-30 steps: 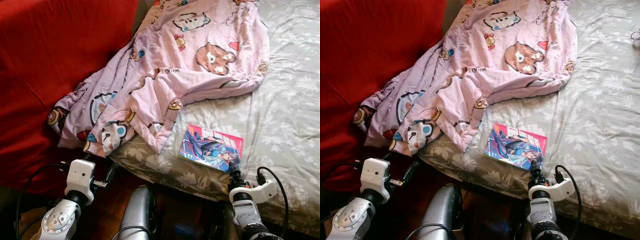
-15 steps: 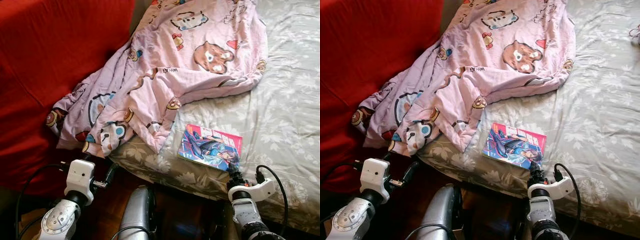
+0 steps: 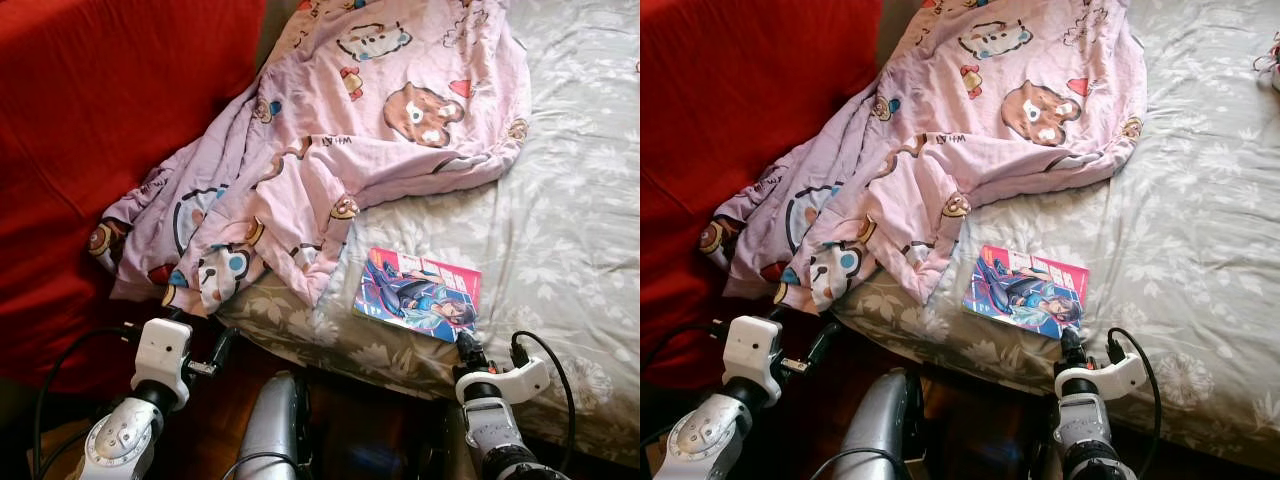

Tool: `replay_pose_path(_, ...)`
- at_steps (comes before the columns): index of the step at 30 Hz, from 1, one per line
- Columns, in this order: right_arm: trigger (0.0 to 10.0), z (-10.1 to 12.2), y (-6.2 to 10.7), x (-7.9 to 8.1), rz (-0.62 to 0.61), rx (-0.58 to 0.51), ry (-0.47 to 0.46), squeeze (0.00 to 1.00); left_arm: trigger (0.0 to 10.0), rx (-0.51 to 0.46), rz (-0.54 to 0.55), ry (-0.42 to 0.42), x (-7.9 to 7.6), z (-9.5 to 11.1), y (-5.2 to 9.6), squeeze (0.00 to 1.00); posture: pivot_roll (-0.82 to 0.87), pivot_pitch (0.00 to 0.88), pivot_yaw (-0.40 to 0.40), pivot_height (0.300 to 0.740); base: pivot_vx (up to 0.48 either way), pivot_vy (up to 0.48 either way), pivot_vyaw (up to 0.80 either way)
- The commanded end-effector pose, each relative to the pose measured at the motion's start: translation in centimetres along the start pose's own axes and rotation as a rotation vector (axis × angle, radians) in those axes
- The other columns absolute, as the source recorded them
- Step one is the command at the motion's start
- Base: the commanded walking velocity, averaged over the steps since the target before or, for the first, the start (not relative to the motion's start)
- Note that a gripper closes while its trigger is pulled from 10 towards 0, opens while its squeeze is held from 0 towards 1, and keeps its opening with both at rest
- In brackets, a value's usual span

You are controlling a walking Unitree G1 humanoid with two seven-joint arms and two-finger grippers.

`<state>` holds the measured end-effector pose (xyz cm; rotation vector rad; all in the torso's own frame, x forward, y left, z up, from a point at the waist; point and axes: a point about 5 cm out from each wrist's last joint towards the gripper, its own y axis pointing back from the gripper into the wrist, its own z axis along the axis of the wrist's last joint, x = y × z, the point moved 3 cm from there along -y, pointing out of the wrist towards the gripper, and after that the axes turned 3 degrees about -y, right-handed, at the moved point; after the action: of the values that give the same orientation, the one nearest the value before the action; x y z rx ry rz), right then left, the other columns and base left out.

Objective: Clean up the room

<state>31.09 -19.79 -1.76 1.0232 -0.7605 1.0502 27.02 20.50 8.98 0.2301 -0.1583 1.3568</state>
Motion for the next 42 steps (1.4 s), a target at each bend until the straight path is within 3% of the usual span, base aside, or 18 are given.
replay_pose_path(1,0.0,-0.9,0.7,-1.0,-0.018,0.029,0.003,0.00,10.0,0.047,0.006,-0.014,0.0,-1.2,0.3,0.00,0.23,0.235,0.122,0.602,0.000,0.000,0.00)
replay_pose_path(7,0.0,-0.6,1.0,-1.4,-0.008,0.019,0.029,0.00,10.0,0.037,0.014,-0.010,0.0,-1.2,-0.5,0.00,0.22,0.207,0.109,0.602,0.000,0.000,0.00)
replay_pose_path(15,0.0,1.1,2.0,-2.4,0.014,-0.070,0.129,0.00,10.0,0.016,0.026,0.009,-0.4,-1.2,-2.2,0.00,0.16,0.143,0.078,0.602,0.000,0.000,0.00)
replay_pose_path(23,0.0,3.1,3.9,-3.5,-0.038,-0.233,0.246,0.00,10.0,-0.007,0.038,0.035,-1.2,-1.1,-3.7,0.00,0.11,0.100,0.047,0.602,0.000,0.000,0.00)
replay_pose_path(26,0.0,4.1,3.8,-2.4,-0.024,-0.293,0.302,0.00,10.0,-0.014,0.044,0.043,-1.4,-1.1,-4.2,0.00,0.10,0.080,0.031,0.602,0.000,0.000,0.00)
replay_pose_path(27,0.0,4.4,3.2,-0.1,0.046,-0.313,0.388,0.00,10.0,-0.019,0.051,0.047,-1.4,-1.1,-4.5,0.00,0.10,0.074,0.025,0.602,0.000,0.000,0.00)
replay_pose_path(30,0.0,4.3,3.0,0.8,0.080,-0.310,0.438,0.00,10.0,-0.022,0.054,0.047,-1.4,-1.2,-4.6,0.00,0.10,0.072,0.023,0.602,0.000,0.000,0.00)
replay_pose_path(31,0.0,3.8,2.7,2.3,0.145,-0.291,0.523,0.00,10.0,-0.025,0.057,0.048,-1.4,-1.2,-4.7,0.00,0.09,0.069,0.021,0.602,0.000,0.000,0.00)
replay_pose_path(34,0.0,2.9,2.4,4.2,0.220,-0.274,0.506,0.00,10.0,-0.029,0.060,0.051,-1.4,-1.2,-4.9,0.00,0.10,0.067,0.018,0.602,0.000,0.000,0.00)
replay_pose_path(40,0.0,3.1,2.5,4.4,0.204,-0.284,0.520,0.00,10.0,-0.032,0.061,0.051,-1.6,-1.4,-4.9,0.00,0.09,0.064,0.021,0.602,0.000,0.000,0.00)
replay_pose_path(42,0.0,3.4,2.5,4.7,0.202,-0.283,0.637,0.00,10.0,-0.032,0.061,0.048,-1.6,-1.4,-5.1,0.00,0.09,0.061,0.024,0.602,0.000,0.000,0.00)
